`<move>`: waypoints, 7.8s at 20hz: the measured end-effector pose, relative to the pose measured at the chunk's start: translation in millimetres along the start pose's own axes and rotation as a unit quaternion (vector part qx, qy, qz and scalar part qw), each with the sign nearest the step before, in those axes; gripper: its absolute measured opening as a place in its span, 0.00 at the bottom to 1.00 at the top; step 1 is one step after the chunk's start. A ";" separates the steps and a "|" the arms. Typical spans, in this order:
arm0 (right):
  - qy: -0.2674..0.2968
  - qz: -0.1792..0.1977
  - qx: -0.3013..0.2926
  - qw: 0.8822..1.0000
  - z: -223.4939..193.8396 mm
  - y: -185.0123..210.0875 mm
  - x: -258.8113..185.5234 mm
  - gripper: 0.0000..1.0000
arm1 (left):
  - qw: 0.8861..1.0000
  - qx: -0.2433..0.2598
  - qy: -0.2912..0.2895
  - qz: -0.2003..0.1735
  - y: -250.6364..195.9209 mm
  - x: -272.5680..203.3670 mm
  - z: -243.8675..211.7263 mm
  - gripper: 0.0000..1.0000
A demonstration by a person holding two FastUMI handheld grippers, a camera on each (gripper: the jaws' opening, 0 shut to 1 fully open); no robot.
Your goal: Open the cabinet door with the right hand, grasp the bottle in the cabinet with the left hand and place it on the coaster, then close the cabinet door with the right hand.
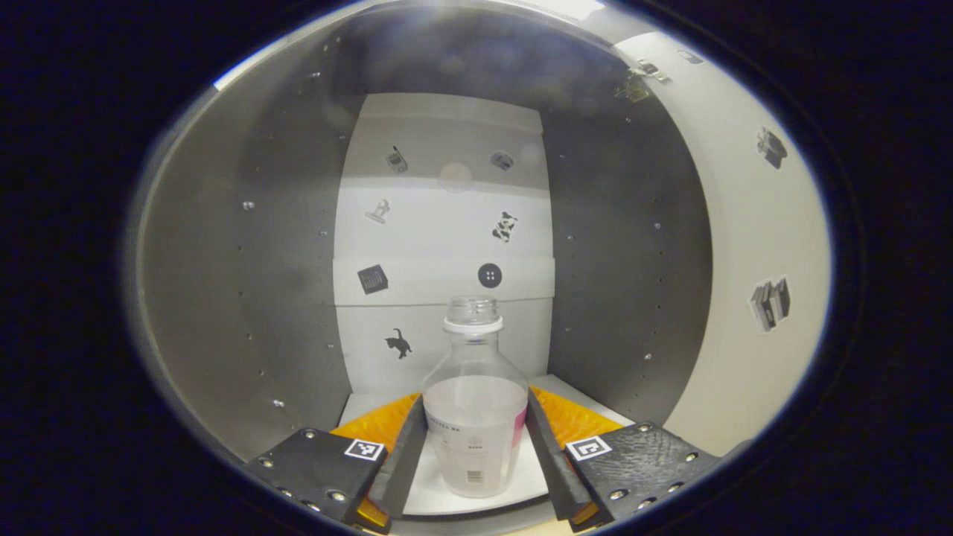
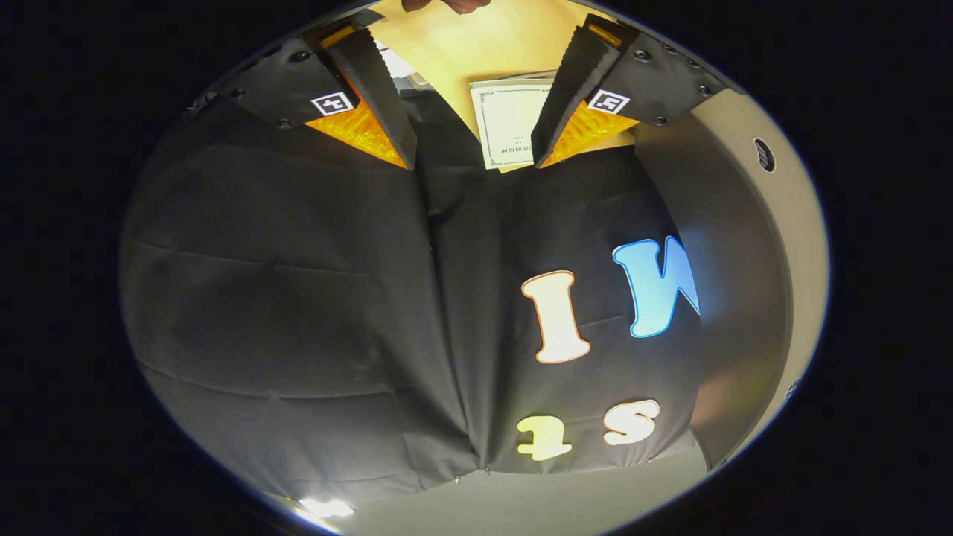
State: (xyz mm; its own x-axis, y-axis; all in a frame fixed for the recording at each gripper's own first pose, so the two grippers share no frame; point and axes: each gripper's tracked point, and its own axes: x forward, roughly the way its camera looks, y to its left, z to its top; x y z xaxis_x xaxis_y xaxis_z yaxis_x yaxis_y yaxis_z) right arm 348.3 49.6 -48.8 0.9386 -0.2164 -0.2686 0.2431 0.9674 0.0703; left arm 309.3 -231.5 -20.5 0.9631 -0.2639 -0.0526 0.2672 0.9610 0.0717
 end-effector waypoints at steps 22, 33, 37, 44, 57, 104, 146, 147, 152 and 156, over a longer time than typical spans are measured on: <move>-0.030 -0.028 -0.010 0.999 1.6 7.2 -48.4 0.98 | 0.995 -0.011 0.005 0.101 116.8 -206.8 -51.2 0.72; -0.025 -0.041 0.016 0.999 -5.4 3.5 -104.3 0.98 | 0.985 -0.052 0.031 0.161 184.6 -295.1 -167.9 0.73; -0.031 -0.047 0.022 0.998 -16.8 6.5 -125.7 0.98 | 0.984 -0.039 0.056 0.167 198.1 -301.9 -223.0 0.74; 0.034 -0.067 0.048 0.996 -64.3 -6.2 -128.1 0.98 | 0.984 0.024 0.052 0.168 198.7 -304.7 -304.6 0.73; 0.041 -0.136 0.075 0.987 -85.8 -37.3 -144.4 0.98 | 0.974 -0.032 0.061 0.215 195.6 -312.1 -375.8 0.76; -0.049 0.097 -0.054 0.993 8.8 34.5 -213.6 0.93 | 0.978 -0.020 0.018 0.205 91.9 -359.3 -16.9 0.89; -0.051 0.410 -0.031 0.910 -14.4 407.9 -298.2 0.96 | 0.951 -0.033 0.010 0.308 192.2 -485.7 -25.5 0.89; -0.054 0.413 -0.032 0.909 -10.9 415.4 -296.7 0.96 | 0.951 -0.030 0.011 0.307 189.1 -487.0 -25.2 0.89; -0.054 0.383 -0.059 0.920 -18.2 401.7 -280.7 0.97 | 0.954 -0.012 0.008 0.298 163.9 -487.4 -16.9 0.88; -0.054 0.321 -0.058 0.944 -26.2 354.4 -257.8 0.98 | 0.966 -0.016 0.008 0.259 143.9 -468.0 -14.7 0.89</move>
State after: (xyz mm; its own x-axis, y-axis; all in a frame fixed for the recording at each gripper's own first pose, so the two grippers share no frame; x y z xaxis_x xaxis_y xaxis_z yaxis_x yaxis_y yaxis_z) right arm 186.1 451.7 20.2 0.9049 0.4123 -0.1058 -0.4058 0.9106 0.0784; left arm -103.4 31.5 -0.3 0.9667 0.2535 -0.0339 -0.2511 0.9659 0.0627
